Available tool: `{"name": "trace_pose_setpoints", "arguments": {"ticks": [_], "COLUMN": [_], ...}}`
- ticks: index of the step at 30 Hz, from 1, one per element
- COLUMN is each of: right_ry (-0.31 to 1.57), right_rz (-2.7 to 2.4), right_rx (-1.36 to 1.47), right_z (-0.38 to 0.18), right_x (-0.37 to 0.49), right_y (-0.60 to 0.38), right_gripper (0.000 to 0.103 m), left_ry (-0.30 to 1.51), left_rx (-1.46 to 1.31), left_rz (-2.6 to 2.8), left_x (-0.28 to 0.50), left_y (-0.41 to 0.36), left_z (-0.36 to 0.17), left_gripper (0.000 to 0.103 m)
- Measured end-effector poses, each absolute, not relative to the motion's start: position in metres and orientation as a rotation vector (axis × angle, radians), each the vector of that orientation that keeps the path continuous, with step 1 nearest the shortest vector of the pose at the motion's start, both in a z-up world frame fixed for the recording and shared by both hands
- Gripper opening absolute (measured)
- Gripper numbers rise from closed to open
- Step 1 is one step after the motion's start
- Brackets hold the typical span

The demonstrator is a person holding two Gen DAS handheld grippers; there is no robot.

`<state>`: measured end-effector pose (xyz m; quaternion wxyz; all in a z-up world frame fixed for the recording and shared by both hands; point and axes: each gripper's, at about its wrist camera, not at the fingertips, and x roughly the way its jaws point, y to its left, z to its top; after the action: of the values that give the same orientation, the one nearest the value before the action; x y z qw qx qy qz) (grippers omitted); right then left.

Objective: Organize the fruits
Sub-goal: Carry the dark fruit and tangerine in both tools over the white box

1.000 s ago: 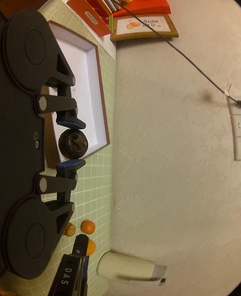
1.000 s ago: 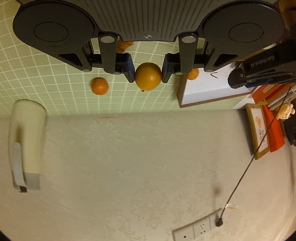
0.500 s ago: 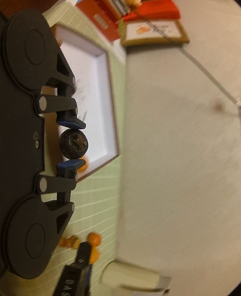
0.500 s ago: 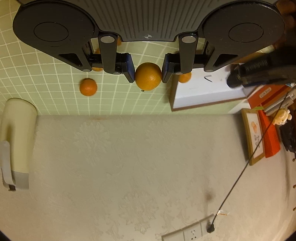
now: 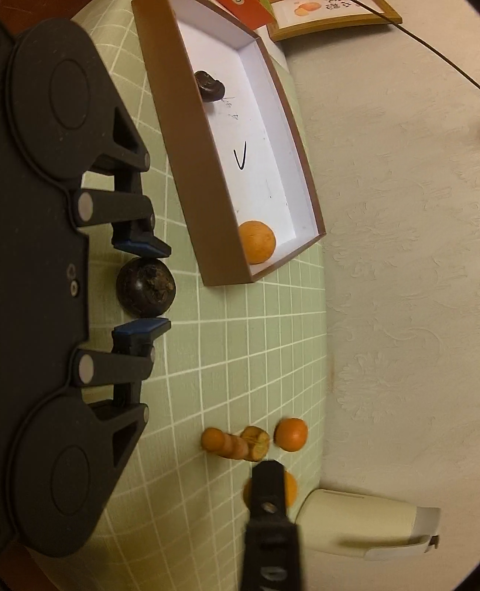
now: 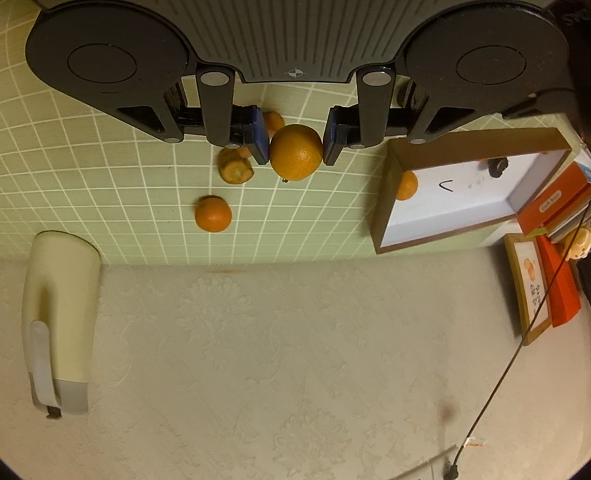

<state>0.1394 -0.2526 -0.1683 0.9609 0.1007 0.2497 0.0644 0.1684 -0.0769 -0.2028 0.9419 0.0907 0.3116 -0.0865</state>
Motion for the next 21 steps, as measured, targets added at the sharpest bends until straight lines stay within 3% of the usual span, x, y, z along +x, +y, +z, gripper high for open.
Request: {"name": "trace_pose_setpoints", "arguments": {"ticks": [4, 11, 21], "right_ry": [0.502, 0.478, 0.385], "right_rz": [0.132, 0.136, 0.161], "right_rx": [0.222, 0.226, 0.233], "right_z": [-0.167, -0.165, -0.141], "right_x": [0.139, 0.136, 0.129], "right_y": [-0.255, -0.253, -0.247], "right_gripper": [0.032, 0.032, 0.032], "left_ry": [0.655, 0.641, 0.468], "left_rx": [0.164, 0.173, 0.098], "left_rz": [-0.163, -0.16, -0.101], "left_x": [0.173, 0.171, 0.161], "left_y": [-0.075, -0.077, -0.05], "left_z": [-0.209, -0.207, -0.143], "left_gripper": [0.03, 0.027, 0.027]}}
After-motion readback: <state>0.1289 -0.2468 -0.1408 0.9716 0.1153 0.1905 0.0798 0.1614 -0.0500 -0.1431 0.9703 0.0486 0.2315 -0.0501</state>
